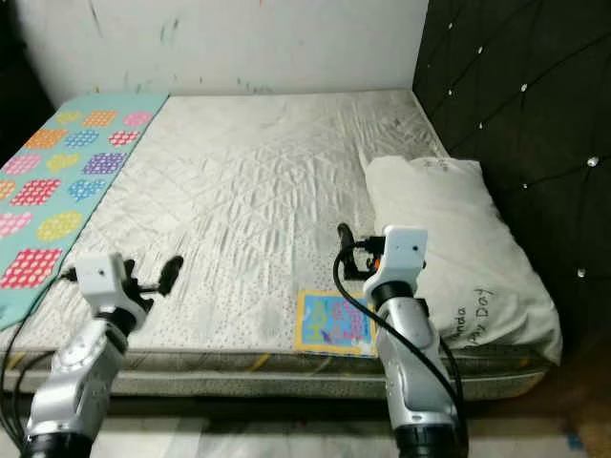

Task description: Clean up the room

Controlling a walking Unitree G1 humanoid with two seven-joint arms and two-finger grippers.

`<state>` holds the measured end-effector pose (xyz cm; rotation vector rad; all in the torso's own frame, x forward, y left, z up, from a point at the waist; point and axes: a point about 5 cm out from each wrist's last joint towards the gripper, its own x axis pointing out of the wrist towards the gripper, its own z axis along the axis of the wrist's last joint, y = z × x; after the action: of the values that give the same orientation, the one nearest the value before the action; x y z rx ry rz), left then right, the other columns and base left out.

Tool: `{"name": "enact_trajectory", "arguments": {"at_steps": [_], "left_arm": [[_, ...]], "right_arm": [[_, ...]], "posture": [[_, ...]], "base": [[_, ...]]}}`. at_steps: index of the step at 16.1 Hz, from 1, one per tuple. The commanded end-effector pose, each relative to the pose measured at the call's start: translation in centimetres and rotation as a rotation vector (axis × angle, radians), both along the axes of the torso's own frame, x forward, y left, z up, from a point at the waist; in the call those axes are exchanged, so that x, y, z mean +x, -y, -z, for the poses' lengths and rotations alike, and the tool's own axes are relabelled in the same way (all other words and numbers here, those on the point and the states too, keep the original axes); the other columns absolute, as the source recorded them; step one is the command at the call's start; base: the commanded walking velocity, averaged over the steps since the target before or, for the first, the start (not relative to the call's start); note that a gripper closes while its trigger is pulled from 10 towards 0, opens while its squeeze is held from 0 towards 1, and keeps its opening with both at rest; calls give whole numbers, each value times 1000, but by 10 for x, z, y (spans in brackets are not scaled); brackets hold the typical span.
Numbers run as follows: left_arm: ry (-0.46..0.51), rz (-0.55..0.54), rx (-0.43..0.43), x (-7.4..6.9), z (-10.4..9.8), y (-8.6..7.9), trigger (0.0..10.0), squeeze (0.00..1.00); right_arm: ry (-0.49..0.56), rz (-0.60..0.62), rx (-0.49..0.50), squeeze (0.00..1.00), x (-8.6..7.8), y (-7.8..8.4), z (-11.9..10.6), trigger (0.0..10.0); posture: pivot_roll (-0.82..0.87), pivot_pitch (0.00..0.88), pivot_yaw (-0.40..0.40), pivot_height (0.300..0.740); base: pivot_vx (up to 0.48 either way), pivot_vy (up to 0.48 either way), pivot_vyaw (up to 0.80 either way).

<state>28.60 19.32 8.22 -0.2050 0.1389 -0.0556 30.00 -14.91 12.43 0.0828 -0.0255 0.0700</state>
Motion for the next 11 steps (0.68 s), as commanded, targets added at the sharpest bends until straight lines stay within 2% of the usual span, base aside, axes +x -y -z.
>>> {"name": "enact_trajectory", "arguments": {"at_steps": [1,4,11], "left_arm": [[-3,10,-11,0,1,4,10000,0],[35,53,-12,-1,-3,7,10000,0],[58,77,-35,-3,-4,9,10000,0]], "right_arm": [[1,23,-12,0,-1,8,0,10000],[1,24,-18,0,-1,8,0,10000],[0,23,-28,0,-2,10,1,10000]], "posture": [[-225,0,57,740],[-227,0,57,740],[-227,0,53,740]], "base": [[0,480,0],[0,0,0],[0,0,0]]}}
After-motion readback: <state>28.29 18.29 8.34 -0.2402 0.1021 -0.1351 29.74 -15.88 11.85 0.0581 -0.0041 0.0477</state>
